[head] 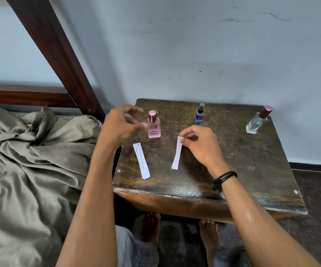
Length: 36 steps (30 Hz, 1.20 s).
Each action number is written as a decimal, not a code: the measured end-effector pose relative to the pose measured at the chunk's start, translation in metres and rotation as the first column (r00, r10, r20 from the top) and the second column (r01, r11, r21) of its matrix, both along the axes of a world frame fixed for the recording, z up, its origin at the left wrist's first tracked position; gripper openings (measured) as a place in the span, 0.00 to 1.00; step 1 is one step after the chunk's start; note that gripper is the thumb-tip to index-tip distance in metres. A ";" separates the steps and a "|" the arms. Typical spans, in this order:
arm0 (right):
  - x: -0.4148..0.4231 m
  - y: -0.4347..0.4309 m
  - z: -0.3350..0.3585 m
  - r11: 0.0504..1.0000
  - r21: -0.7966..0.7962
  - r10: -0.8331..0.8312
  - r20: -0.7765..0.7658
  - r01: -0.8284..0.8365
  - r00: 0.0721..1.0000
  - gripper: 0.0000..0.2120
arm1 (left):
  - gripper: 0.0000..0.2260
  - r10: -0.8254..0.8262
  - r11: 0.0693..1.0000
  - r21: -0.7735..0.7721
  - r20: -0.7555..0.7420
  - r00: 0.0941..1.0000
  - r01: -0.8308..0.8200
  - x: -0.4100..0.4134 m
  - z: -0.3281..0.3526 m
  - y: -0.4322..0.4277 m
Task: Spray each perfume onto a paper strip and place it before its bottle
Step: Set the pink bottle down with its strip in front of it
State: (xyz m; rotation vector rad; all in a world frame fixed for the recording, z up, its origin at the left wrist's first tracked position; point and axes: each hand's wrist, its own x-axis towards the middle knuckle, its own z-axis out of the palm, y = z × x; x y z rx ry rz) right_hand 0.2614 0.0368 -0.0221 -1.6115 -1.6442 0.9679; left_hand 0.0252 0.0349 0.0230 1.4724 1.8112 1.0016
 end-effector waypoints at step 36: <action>0.020 0.000 0.024 0.979 0.155 0.009 -0.682 0.133 0.731 0.11 | 0.04 -0.248 0.877 -0.325 0.327 0.912 0.355 0.075 -0.001 -0.017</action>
